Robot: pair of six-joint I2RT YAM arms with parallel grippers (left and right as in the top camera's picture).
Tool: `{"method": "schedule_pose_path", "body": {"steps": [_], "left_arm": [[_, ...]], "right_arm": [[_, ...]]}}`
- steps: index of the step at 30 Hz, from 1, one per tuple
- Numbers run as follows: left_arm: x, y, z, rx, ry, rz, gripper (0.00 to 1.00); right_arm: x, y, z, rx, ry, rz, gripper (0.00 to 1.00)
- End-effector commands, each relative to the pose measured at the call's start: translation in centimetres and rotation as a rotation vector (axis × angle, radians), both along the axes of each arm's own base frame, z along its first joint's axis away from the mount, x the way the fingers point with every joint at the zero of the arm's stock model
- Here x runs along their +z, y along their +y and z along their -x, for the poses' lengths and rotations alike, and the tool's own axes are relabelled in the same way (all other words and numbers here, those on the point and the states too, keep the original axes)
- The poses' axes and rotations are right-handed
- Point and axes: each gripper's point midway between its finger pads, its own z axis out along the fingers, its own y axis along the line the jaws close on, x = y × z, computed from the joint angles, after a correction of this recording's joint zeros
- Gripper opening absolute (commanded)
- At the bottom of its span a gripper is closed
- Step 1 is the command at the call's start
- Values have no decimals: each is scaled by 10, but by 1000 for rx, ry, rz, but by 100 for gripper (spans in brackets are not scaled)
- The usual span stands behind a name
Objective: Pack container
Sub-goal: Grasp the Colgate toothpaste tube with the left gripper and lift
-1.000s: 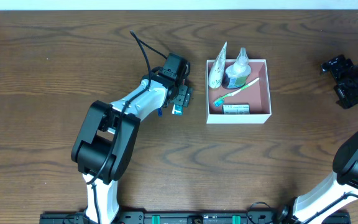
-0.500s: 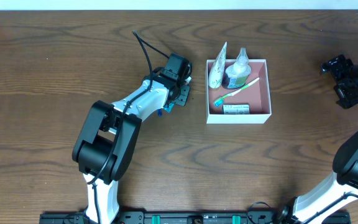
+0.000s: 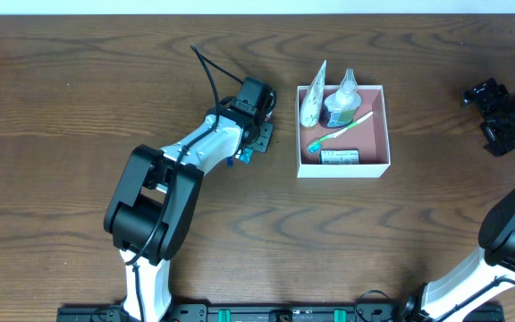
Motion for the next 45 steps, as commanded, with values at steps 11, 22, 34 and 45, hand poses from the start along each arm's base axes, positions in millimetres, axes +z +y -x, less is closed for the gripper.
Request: {"method": "schedule_pose_path", "body": {"steps": [11,22,34,45], "left_arm": [[53,-5,-7,-5,-99,56,19],[135,-6,-9,-6,-260,136,19],[66,-5,-4,-2,-111,67,33],[37,-14,4,-29,-30,86,33]], "right_arm": [[0,0,0,-10,1,-3,99],[0,0,0,-10,1,-3,99],[0,0,0,-10,1,-3,99],[0,0,0,-10,1,-3,99]]}}
